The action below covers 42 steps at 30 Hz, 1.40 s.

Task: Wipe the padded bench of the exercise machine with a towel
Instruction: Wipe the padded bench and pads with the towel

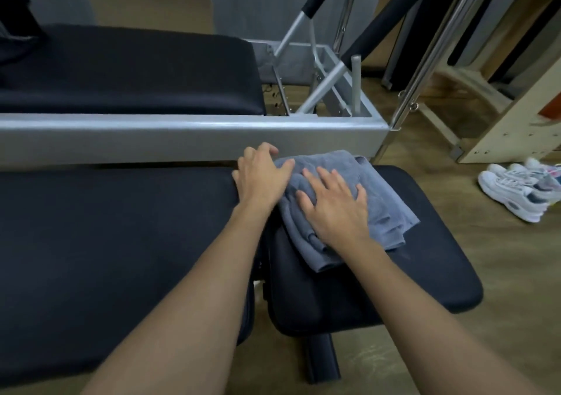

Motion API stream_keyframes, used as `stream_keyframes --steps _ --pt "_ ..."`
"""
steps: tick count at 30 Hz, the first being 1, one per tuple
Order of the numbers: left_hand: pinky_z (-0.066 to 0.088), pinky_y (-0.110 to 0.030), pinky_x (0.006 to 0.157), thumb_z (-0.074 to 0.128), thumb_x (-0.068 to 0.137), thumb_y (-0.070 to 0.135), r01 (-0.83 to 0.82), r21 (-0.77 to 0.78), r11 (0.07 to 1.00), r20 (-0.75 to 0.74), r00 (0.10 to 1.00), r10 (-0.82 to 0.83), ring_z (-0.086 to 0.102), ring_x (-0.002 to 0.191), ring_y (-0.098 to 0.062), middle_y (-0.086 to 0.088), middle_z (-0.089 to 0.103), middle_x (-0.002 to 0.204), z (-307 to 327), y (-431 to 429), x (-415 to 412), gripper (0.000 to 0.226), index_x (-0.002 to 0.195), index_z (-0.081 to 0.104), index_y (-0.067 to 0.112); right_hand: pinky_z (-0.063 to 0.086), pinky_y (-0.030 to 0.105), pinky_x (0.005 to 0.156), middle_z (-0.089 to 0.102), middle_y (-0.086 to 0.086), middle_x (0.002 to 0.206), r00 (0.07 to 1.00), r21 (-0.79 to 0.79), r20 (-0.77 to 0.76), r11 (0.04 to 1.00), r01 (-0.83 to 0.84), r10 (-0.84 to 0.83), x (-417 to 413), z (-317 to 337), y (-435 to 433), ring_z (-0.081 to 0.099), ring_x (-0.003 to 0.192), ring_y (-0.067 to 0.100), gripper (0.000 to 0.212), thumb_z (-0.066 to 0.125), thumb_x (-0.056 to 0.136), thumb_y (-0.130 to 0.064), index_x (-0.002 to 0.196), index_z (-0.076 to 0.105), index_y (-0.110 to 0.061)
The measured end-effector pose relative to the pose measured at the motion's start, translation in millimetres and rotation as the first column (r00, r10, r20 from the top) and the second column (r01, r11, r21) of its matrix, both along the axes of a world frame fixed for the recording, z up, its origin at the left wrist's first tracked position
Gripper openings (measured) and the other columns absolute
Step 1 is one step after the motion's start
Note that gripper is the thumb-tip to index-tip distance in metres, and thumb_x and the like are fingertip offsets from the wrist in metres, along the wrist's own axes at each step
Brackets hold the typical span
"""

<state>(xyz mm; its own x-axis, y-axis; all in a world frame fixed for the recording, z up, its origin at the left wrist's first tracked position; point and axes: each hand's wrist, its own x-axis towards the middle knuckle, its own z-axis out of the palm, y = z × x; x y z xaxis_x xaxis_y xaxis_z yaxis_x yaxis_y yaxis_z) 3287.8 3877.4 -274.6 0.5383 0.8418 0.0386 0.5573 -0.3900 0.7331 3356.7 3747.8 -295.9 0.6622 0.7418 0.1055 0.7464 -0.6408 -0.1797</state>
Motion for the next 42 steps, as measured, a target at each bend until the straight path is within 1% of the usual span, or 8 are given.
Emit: stream_keyframes --steps 5,9,14,20,22,27,32,42 --pt "0.044 -0.042 0.095 0.064 0.086 0.045 -0.060 -0.227 0.972 0.013 0.998 0.064 0.051 0.121 -0.035 -0.016 0.050 0.131 10.5 -70.8 8.3 0.059 0.131 0.045 0.011 0.007 0.056 0.113 0.021 -0.006 0.160 0.992 -0.008 -0.058 0.993 0.115 -0.115 -13.9 5.4 -44.1 0.013 0.147 0.015 0.056 0.020 0.098 -0.056 0.149 0.025 -0.037" --pt "0.044 -0.045 0.094 0.062 0.091 0.037 -0.119 -0.278 0.953 0.034 0.990 0.134 0.049 0.125 -0.036 -0.016 0.051 0.135 22.6 -86.5 15.8 0.055 0.132 0.044 0.005 0.029 0.055 0.102 0.048 0.004 0.143 0.970 0.355 -0.110 0.902 0.244 -0.219 8.4 29.8 -64.2 0.043 0.130 0.025 0.045 0.036 0.100 -0.042 0.138 0.047 -0.022" --pt "0.046 -0.046 0.085 0.051 0.099 0.028 -0.057 -0.117 0.991 0.124 0.990 0.072 0.057 0.113 -0.039 -0.010 0.039 0.141 32.3 -103.9 6.5 0.055 0.147 0.026 0.014 0.030 0.056 0.099 0.051 0.019 0.132 0.902 0.082 -0.070 0.899 0.431 -0.426 24.6 29.3 -81.2 0.044 0.121 0.038 0.054 0.041 0.096 -0.048 0.136 0.044 -0.013" --pt "0.038 -0.032 0.090 0.052 0.098 0.027 -0.083 0.030 0.996 0.371 0.926 0.066 0.052 0.115 -0.022 -0.001 0.047 0.130 58.3 -54.2 -68.0 0.053 0.147 0.034 0.022 0.042 0.042 0.079 0.059 0.019 0.118 0.970 0.332 -0.141 0.913 0.236 -0.200 -38.1 46.2 -34.9 0.056 0.103 0.038 0.034 0.053 0.095 -0.028 0.122 0.053 -0.008" --pt "0.037 -0.035 0.102 0.056 0.096 0.027 -0.127 0.079 0.989 0.289 0.952 0.100 0.049 0.124 -0.023 -0.004 0.050 0.136 59.4 -6.5 -120.5 0.052 0.145 0.040 0.019 0.043 0.041 0.081 0.057 0.014 0.121 0.984 0.356 -0.159 0.925 0.136 -0.084 -75.1 54.6 -2.9 0.056 0.105 0.036 0.037 0.055 0.094 -0.031 0.125 0.050 -0.013" --pt "0.041 -0.047 0.101 0.050 0.096 0.039 -0.193 0.111 0.975 -0.372 0.902 0.221 0.046 0.124 -0.037 -0.014 0.043 0.139 30.5 70.6 -211.8 0.047 0.138 0.044 0.018 0.028 0.045 0.105 0.041 0.010 0.145 0.975 0.266 -0.094 0.949 -0.169 0.200 -175.2 41.5 76.1 0.036 0.131 0.030 0.054 0.049 0.094 -0.042 0.142 0.038 -0.019" --pt "0.043 -0.045 0.091 0.042 0.099 0.041 -0.216 0.130 0.968 -0.305 0.920 0.247 0.050 0.119 -0.032 -0.013 0.048 0.133 17.9 73.3 -202.5 0.045 0.138 0.043 0.019 -0.007 0.061 0.113 0.021 0.009 0.160 0.955 0.072 -0.085 0.957 -0.279 0.285 -213.4 11.8 109.6 0.009 0.148 0.029 0.056 0.025 0.100 -0.044 0.151 0.023 -0.021" --pt "0.043 -0.042 0.071 0.040 0.101 0.037 -0.190 0.259 0.947 -0.262 0.930 0.258 0.058 0.104 -0.033 -0.014 0.049 0.122 -3.8 72.6 -191.6 0.039 0.133 0.040 0.014 0.004 0.060 0.114 0.013 -0.009 0.161 0.995 -0.023 -0.011 0.995 -0.095 0.094 -201.9 1.2 108.8 0.004 0.148 0.019 0.071 0.012 0.088 -0.062 0.152 0.015 -0.032"
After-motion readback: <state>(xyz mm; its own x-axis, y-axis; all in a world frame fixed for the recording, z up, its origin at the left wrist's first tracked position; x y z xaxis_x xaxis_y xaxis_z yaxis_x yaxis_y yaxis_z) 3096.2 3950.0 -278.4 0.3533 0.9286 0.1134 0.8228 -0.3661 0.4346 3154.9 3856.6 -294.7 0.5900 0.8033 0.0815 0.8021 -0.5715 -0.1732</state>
